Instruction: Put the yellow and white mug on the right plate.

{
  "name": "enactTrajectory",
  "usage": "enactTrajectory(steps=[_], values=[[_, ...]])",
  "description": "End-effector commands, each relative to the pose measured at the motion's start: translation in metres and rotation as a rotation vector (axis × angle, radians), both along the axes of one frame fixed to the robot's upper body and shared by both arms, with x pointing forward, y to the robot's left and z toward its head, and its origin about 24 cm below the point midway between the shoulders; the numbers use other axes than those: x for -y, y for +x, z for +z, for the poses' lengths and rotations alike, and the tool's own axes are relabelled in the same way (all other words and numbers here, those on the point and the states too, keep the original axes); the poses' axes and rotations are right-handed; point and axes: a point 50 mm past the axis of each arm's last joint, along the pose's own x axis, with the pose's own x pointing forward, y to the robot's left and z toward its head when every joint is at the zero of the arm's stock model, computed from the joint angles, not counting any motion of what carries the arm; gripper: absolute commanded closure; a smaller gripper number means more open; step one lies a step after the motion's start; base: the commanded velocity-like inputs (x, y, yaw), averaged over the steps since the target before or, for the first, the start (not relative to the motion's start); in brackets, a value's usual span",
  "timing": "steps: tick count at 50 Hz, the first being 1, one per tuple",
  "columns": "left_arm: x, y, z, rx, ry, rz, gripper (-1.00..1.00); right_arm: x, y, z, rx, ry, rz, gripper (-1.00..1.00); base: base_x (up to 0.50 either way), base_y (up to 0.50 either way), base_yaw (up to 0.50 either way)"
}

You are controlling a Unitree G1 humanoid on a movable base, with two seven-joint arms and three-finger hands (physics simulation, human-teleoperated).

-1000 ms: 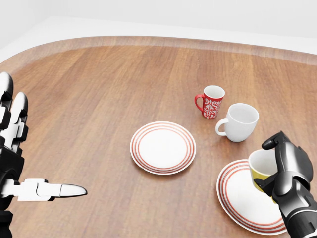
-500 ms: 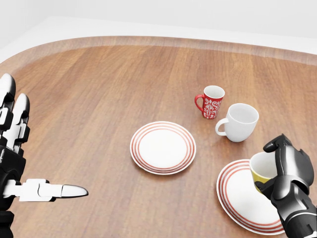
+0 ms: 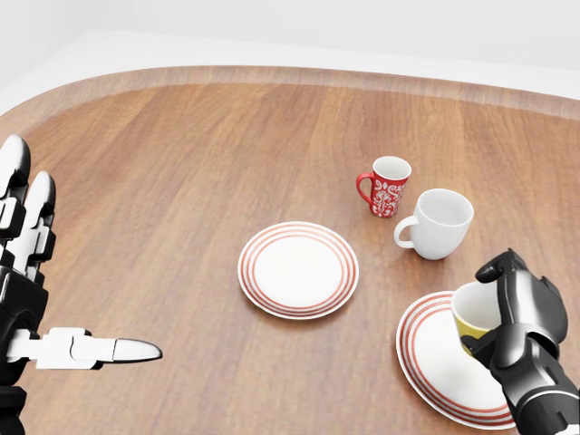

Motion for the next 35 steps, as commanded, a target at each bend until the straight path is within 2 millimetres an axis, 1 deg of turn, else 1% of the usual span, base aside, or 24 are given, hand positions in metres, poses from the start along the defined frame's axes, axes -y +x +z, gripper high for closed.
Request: enactTrajectory(steps=[1, 19, 21, 31, 35], values=[[0.000, 0.000, 0.000, 0.002, 0.000, -0.001, -1.00, -0.003, 0.002, 0.001, 0.025, 0.021, -0.017, 1.00, 0.00, 0.00, 0.00], [0.000, -0.001, 0.003, 0.016, -0.001, 0.001, -1.00, -0.009, 0.000, -0.005, 0.007, 0.032, -0.009, 1.00, 0.00, 0.00, 0.00], [-0.001, 0.000, 0.001, 0.005, -0.002, 0.002, -1.00, -0.009, -0.001, -0.006, 0.004, 0.036, -0.008, 1.00, 0.00, 0.00, 0.00], [0.000, -0.001, 0.002, 0.011, 0.001, -0.001, -1.00, -0.018, 0.003, -0.006, 0.003, 0.042, 0.015, 1.00, 0.00, 0.00, 0.00], [0.000, -0.001, 0.001, 0.007, 0.000, -0.001, -1.00, -0.018, 0.003, -0.006, 0.002, 0.042, 0.017, 1.00, 0.00, 0.00, 0.00]])
